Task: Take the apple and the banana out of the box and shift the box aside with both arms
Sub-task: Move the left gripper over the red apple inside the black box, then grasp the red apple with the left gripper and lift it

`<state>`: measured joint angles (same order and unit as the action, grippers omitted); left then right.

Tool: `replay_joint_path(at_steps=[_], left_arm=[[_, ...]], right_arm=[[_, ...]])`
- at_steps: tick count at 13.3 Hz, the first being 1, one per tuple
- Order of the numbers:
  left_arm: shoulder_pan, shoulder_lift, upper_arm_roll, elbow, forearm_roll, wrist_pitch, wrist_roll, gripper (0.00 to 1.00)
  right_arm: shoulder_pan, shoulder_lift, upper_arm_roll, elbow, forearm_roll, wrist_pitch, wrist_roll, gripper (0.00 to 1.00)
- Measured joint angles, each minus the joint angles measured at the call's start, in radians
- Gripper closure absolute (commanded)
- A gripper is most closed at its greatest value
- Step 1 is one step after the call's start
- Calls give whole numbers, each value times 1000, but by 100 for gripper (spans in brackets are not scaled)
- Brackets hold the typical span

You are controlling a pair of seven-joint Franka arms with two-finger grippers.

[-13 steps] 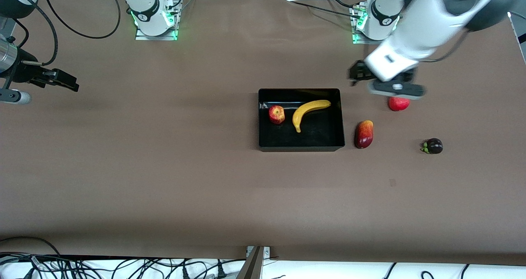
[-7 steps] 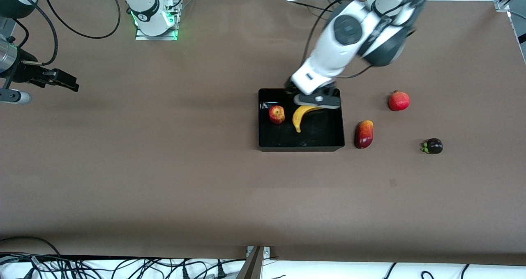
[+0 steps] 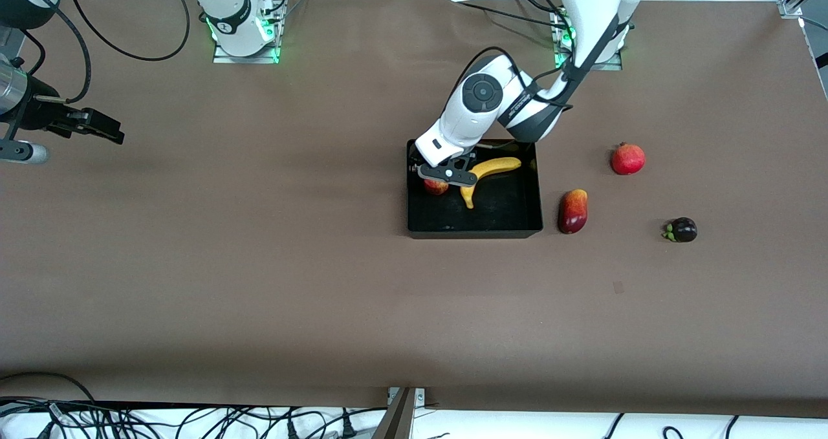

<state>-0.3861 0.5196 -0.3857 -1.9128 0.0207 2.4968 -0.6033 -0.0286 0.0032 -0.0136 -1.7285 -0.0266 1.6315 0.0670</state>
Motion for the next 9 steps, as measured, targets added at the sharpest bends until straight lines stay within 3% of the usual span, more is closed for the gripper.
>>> replay_joint_path(at_steps=[7, 9], left_arm=[[-23, 69, 11, 1, 52, 73, 0, 0], [-26, 81, 21, 1, 83, 78, 3, 62]], right_arm=[[0, 0, 0, 0, 0, 0, 0, 0], [0, 0, 0, 0, 0, 0, 0, 0]])
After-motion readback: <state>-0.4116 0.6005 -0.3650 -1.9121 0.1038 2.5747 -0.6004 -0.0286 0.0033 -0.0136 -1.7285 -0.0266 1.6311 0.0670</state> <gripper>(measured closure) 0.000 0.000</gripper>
